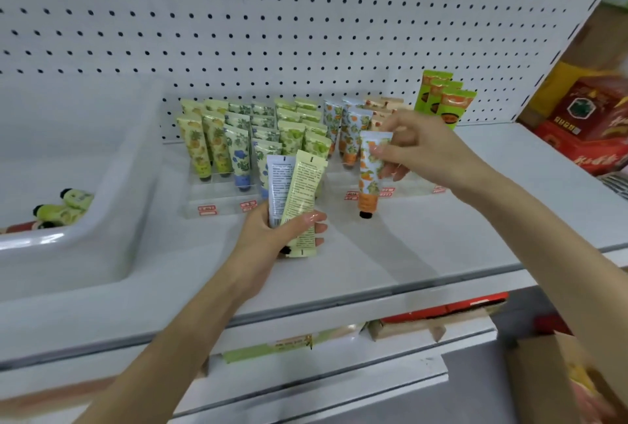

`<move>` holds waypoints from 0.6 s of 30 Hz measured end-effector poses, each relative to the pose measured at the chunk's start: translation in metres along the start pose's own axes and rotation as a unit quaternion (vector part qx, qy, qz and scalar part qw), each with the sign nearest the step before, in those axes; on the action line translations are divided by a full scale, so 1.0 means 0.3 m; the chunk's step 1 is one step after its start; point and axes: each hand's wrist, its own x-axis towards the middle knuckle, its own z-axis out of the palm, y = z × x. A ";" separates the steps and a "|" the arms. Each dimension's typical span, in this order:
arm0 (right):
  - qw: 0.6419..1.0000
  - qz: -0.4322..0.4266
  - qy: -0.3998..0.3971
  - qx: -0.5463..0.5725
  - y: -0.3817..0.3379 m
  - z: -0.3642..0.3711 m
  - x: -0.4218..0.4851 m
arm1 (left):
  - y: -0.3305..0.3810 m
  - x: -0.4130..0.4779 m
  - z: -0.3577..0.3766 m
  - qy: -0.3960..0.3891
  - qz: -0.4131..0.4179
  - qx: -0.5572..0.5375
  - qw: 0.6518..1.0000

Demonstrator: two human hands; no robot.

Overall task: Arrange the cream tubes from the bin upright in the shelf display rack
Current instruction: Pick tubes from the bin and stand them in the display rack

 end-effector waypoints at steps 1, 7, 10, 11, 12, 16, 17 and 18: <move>1.000 0.004 -0.006 -0.015 -0.013 -0.009 0.014 | -0.001 0.000 0.000 0.002 0.003 -0.005 1.000; 0.984 -0.057 -0.026 -0.166 -0.139 -0.068 0.132 | 0.001 -0.004 0.003 0.018 0.005 -0.021 1.000; 0.970 -0.095 0.001 -0.226 -0.187 -0.072 0.196 | 0.004 -0.007 0.011 0.015 0.004 -0.004 1.000; 0.969 -0.096 0.004 -0.227 -0.194 -0.069 0.214 | 0.005 -0.007 0.012 0.015 0.004 0.001 1.000; 0.970 -0.095 0.004 -0.223 -0.195 -0.066 0.233 | 0.005 -0.007 0.013 0.015 0.004 0.002 1.000; 0.964 -0.088 0.040 -0.247 -0.169 -0.038 0.288 | 0.006 -0.001 0.011 0.019 0.004 -0.006 1.000; 0.963 -0.087 0.052 -0.249 -0.156 -0.028 0.297 | 0.006 -0.001 0.011 0.019 0.004 -0.007 1.000; 0.963 -0.087 0.063 -0.248 -0.142 -0.020 0.303 | 0.007 0.000 0.012 0.019 0.004 -0.006 1.000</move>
